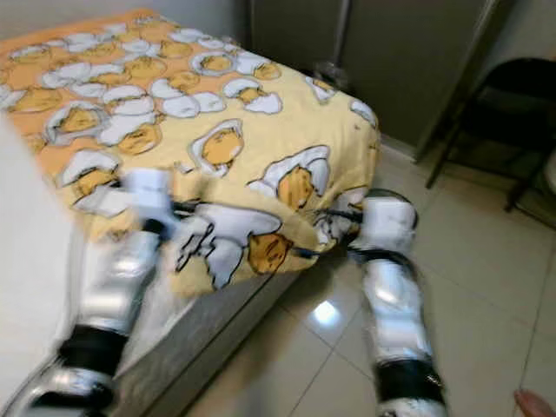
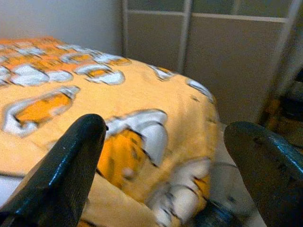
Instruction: Clean up the room
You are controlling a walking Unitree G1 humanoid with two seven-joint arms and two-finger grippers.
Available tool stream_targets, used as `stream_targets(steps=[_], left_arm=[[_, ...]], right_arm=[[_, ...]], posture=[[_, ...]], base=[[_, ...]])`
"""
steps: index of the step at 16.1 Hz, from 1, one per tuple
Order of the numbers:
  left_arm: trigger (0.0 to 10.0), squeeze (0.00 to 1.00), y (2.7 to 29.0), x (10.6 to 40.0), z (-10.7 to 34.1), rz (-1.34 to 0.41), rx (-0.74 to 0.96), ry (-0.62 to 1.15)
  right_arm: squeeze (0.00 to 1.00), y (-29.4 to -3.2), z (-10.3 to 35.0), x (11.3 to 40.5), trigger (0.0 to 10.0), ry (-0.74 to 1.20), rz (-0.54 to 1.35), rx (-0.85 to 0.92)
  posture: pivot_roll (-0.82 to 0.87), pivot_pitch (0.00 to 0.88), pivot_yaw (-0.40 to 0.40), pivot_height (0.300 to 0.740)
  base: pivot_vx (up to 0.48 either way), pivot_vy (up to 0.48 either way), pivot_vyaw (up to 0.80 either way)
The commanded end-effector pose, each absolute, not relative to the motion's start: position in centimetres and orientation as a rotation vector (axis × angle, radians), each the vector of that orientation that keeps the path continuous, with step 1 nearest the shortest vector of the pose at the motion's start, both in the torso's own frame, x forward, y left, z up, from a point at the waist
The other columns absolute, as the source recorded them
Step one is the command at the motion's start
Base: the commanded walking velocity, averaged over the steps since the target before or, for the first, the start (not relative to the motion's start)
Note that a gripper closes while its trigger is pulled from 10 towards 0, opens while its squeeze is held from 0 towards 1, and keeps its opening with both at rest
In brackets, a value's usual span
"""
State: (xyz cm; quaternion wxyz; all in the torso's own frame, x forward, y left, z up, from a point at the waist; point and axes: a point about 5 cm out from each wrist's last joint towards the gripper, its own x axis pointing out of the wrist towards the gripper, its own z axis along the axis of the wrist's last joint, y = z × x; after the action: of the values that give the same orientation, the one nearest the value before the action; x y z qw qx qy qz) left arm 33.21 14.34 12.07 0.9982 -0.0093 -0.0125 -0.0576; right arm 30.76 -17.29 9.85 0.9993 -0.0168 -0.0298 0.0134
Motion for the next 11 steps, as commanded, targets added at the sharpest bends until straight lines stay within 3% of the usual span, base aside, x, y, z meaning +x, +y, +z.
stream_targets(steps=[1, 2, 5, 11], left_arm=[[10.0, 0.00, 13.0, 33.4, 12.4, -0.148, -0.034, -0.032], [10.0, 0.00, 13.2, 33.4, 12.1, -0.123, -0.035, -0.019], [10.0, 0.00, 13.7, 33.5, 11.3, -0.080, -0.013, 0.031], [10.0, 0.00, 17.1, 34.7, 8.3, 0.046, 0.132, 0.236]], right_arm=[[0.04, -18.7, 9.5, 30.5, 10.0, -0.045, -0.011, -0.046], [0.04, -18.8, 9.2, 30.4, 10.0, -0.020, -0.011, -0.051], [0.04, -18.6, 9.0, 30.4, 10.0, -0.015, 0.003, -0.046], [0.03, -19.6, 9.2, 28.6, 10.0, -0.001, 0.040, -0.101]], posture=[[-0.12, 0.000, 0.020, 0.736], [-0.12, 0.000, 0.020, 0.736], [-0.12, 0.000, 0.015, 0.736], [-0.17, 0.010, -0.050, 0.736]], base=[[0.461, 0.000, 0.00], [0.461, 0.000, 0.00], [0.000, 0.000, -0.54], [0.000, 0.000, 0.00]])
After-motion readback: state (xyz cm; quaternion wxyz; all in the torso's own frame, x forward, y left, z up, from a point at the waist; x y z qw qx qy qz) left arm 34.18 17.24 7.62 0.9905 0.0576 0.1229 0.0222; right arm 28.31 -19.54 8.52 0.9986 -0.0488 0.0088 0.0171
